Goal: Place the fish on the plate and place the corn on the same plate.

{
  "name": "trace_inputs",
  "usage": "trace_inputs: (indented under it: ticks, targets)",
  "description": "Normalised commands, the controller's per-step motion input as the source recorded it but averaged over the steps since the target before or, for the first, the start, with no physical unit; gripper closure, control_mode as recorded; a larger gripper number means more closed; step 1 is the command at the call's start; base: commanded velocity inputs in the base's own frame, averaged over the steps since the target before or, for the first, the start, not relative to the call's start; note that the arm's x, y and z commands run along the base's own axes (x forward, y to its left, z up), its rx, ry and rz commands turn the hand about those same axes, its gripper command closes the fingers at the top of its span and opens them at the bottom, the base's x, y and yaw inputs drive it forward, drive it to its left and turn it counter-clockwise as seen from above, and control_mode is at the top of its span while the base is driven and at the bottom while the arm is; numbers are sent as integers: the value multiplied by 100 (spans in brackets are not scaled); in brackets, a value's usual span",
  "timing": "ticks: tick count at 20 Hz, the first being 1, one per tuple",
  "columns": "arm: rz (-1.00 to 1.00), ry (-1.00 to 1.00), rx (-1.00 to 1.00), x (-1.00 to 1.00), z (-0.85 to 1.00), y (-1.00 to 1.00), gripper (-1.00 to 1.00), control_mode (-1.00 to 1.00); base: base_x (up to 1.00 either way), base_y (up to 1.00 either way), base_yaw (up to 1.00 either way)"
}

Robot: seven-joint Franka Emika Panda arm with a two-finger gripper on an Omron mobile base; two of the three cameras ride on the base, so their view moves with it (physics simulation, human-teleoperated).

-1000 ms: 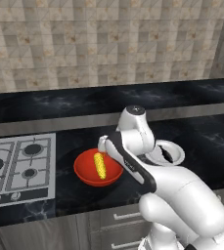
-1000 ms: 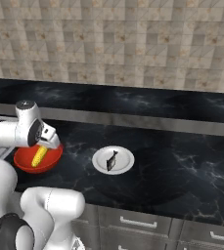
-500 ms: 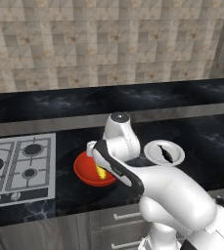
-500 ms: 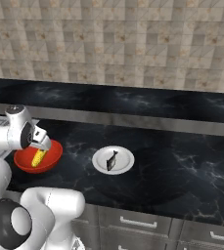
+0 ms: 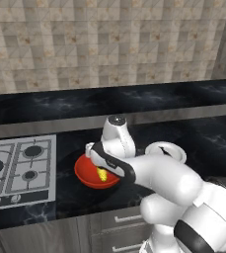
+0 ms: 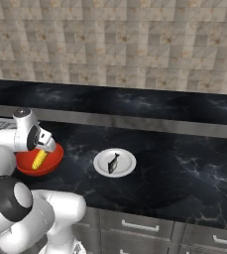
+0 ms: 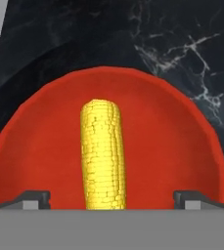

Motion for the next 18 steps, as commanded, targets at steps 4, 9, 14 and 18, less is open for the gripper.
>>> trace_inputs:
  ticks: [4, 9, 14, 18]
  targets:
    - [0, 0, -1, 3, -23, 27, -100, -100, 0, 0, 0]
    - [0, 0, 0, 3, -19, 10, -100, -100, 0, 0, 0]
    - [0, 0, 0, 0, -15, 0, -100, -100, 0, 0, 0]
    - [0, 0, 0, 0, -14, 0, -100, -100, 0, 0, 0]
